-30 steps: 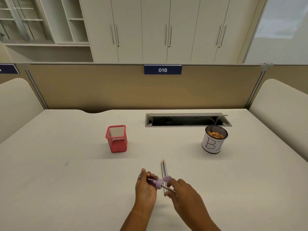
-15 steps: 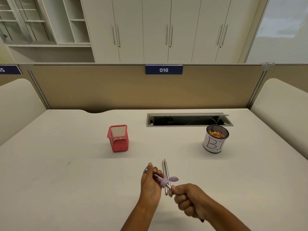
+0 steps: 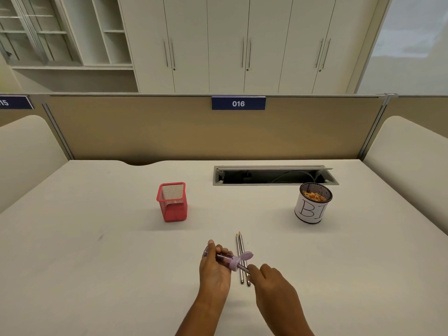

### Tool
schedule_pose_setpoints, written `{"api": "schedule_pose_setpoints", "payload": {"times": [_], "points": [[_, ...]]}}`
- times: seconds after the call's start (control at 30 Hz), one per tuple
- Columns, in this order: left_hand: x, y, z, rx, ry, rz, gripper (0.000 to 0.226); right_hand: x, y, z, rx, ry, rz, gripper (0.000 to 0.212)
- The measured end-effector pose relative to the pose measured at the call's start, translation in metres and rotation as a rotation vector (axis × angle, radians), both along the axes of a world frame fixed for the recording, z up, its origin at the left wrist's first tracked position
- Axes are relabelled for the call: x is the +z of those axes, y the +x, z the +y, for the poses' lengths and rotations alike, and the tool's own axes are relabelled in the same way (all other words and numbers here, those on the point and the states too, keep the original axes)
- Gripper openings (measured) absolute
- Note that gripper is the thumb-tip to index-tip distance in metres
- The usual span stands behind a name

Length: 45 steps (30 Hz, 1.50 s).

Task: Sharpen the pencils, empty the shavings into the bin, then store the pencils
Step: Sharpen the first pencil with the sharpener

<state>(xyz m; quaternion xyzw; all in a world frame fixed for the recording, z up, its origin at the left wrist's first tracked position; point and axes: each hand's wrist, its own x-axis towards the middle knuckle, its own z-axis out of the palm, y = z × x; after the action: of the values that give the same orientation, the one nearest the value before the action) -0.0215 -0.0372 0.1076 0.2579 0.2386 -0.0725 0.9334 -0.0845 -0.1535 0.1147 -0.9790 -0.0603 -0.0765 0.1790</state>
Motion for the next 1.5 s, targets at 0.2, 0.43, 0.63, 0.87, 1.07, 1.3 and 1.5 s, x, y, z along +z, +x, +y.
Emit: {"api": "schedule_pose_setpoints", "payload": {"times": [0.2, 0.43, 0.63, 0.87, 1.07, 1.3, 1.5], "points": [[0.015, -0.001, -0.008, 0.003, 0.011, -0.043, 0.032, 0.033, -0.003, 0.005, -0.077, 0.205, 0.249, 0.015], [0.017, -0.002, -0.011, -0.058, 0.048, -0.098, 0.031, 0.038, 0.012, -0.021, -0.391, 1.508, 1.163, 0.037], [0.014, 0.0, -0.007, -0.031, -0.002, -0.044, 0.03, 0.035, 0.009, -0.006, -0.26, 1.012, 0.768, 0.024], [0.007, 0.002, -0.005, 0.009, -0.022, -0.011, 0.031, 0.01, -0.004, 0.004, 0.017, 0.01, 0.011, 0.072], [0.011, 0.001, -0.012, -0.02, 0.036, -0.042, 0.03, 0.023, -0.004, 0.009, -0.055, 0.086, 0.125, 0.011], [0.02, 0.004, -0.012, -0.089, 0.076, -0.099, 0.033, 0.038, 0.021, -0.02, -0.377, 1.623, 1.187, 0.021], [0.018, 0.005, -0.011, -0.04, 0.003, -0.043, 0.03, 0.037, 0.015, -0.006, -0.213, 1.047, 0.756, 0.019]]}}
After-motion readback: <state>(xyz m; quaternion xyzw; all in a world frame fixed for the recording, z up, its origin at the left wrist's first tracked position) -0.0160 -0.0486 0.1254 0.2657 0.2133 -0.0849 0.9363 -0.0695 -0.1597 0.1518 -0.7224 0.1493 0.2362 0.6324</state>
